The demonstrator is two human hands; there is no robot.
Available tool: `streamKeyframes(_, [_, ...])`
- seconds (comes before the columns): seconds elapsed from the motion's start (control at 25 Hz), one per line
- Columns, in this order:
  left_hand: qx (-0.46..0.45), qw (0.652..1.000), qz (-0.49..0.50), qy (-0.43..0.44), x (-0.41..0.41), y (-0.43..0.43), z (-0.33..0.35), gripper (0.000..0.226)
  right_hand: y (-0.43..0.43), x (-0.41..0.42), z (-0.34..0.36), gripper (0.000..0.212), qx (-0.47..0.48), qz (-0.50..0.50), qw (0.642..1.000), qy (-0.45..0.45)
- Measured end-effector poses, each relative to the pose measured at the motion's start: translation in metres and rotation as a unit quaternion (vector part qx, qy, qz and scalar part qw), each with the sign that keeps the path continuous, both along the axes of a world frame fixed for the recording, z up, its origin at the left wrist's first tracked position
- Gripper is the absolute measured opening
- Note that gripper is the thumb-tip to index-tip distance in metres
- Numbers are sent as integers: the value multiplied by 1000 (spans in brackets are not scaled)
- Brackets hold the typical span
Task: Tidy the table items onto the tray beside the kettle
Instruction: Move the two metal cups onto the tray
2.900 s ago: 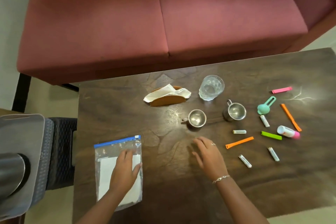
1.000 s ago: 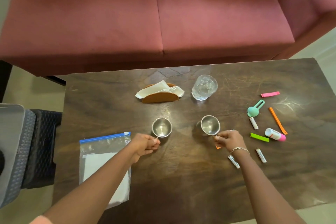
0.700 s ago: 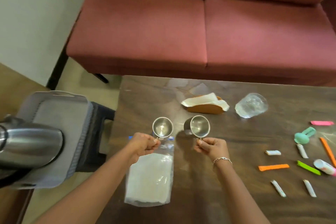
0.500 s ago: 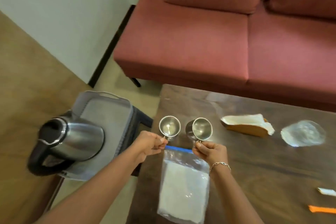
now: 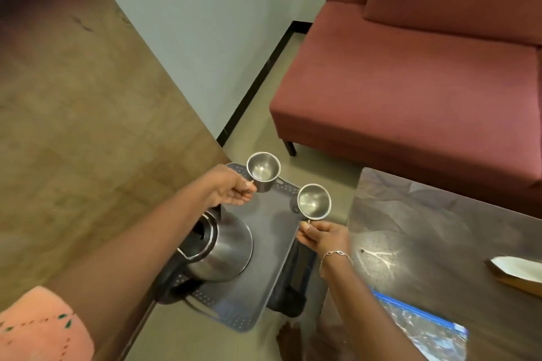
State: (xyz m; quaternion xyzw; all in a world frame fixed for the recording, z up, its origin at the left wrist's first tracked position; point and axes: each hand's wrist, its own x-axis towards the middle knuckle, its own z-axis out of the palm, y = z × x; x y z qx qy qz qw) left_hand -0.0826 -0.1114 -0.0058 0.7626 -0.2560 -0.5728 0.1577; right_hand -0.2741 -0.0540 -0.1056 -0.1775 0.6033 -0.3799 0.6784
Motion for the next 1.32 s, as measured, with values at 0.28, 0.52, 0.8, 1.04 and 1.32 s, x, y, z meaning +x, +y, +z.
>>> streamKeyframes(0.28, [81,996,-9,-20,71,-39,-54,21,-27,72,-43,5,53,23,996,63])
streamKeyframes(0.52, [94,995,-19,-14,98,-49,-108,24,-44,107,-79,21,62,46,993,87])
streamKeyframes(0.8, [73,997,35,18,113,-41,-149,25,-48,133,-103,24,57,31,994,87])
streamKeyframes(1.04, [65,997,29,17,113,-40,-174,16,-56,135,-117,29,51,47,988,141])
streamKeyframes(1.32, [54,998,-8,-12,114,-34,-183,19,-56,139,-123,32,51,63,988,130])
